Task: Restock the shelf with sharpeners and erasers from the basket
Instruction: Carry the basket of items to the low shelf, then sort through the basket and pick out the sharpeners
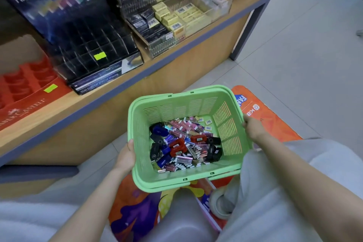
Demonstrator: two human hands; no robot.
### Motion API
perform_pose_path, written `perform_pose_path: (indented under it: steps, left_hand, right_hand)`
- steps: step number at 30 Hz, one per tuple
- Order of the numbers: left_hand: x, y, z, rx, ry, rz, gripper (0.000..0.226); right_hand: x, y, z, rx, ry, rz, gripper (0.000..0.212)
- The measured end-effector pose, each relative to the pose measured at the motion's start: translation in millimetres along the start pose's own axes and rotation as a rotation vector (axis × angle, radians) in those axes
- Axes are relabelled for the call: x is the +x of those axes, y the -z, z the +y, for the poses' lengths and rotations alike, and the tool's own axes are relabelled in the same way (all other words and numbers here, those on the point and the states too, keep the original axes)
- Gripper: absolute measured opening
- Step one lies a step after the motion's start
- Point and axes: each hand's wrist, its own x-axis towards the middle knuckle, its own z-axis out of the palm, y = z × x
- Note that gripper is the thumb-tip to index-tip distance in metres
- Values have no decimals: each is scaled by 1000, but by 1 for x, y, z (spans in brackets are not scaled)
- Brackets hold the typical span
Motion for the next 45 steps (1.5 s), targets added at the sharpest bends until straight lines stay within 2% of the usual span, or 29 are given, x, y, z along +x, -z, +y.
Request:
perform_pose_path:
  steps: [3, 6, 8, 11, 13, 14, 15, 16, 18, 19, 20, 22, 25, 29, 32, 36, 39, 43, 45]
  left_hand:
    - [3, -1, -5, -17, -32, -13, 68]
    - [14, -6, -17, 0, -22, 5, 86]
    - [17, -10, -19, -26, -23, 7, 89]
    - [9, -5, -9, -32, 15, -17, 73]
    - [4, -1, -4, 2, 68, -34, 62]
    - [3, 0, 0, 22, 76, -44, 59]
    - [0, 2, 5, 72, 74, -21, 54]
    - [-3, 3, 12, 188, 56, 46, 49]
    - [-9, 2, 32, 429, -131, 328, 44]
    - [-12, -1, 46, 455, -263, 427, 43]
    - [-12, -7, 60, 443, -374, 451, 39]
    - [-6, -24, 75, 435, -493, 282, 32]
    - [21, -62, 79, 498, -476, -100, 38]
    - [58, -101, 56, 611, -354, -399, 64]
    - [74, -115, 36, 623, -216, -541, 85]
    - [82, -126, 20, 669, -193, -555, 91]
    - [85, -131, 17, 757, -221, -520, 95]
    - [89, -138, 19, 732, -206, -460, 86]
    - [91, -138, 20, 700, -201, -446, 73]
  right_hand:
    - [-6, 2, -9, 24, -41, 21, 44]
    - [-6, 2, -11, -1, -60, 18, 40]
    - [-5, 3, -13, -54, -62, 22, 33]
    - [-4, 5, -16, -130, -92, 24, 21]
    - [-6, 6, -20, -202, -90, 42, 22]
    - [-7, 6, -21, -267, -56, 98, 21]
    - [-7, 3, -20, -349, 3, 184, 32]
    - [-9, -1, -23, -414, 73, 274, 44]
    - [-12, -12, -35, -405, 247, 403, 50]
    - [-12, -18, -44, -371, 318, 391, 48]
    - [-8, -26, -49, -334, 384, 343, 46]
    - [3, -45, -53, -279, 466, 187, 44]
    - [24, -82, -43, -255, 432, -47, 50]
    - [43, -127, -26, -279, 319, -270, 65]
    - [49, -149, -17, -335, 286, -371, 68]
    - [58, -166, -12, -595, 300, -325, 63]
    - [68, -167, -16, -649, 300, -325, 65]
    - [78, -161, -20, -566, 197, -338, 61]
    - [74, -159, -21, -353, 111, -355, 61]
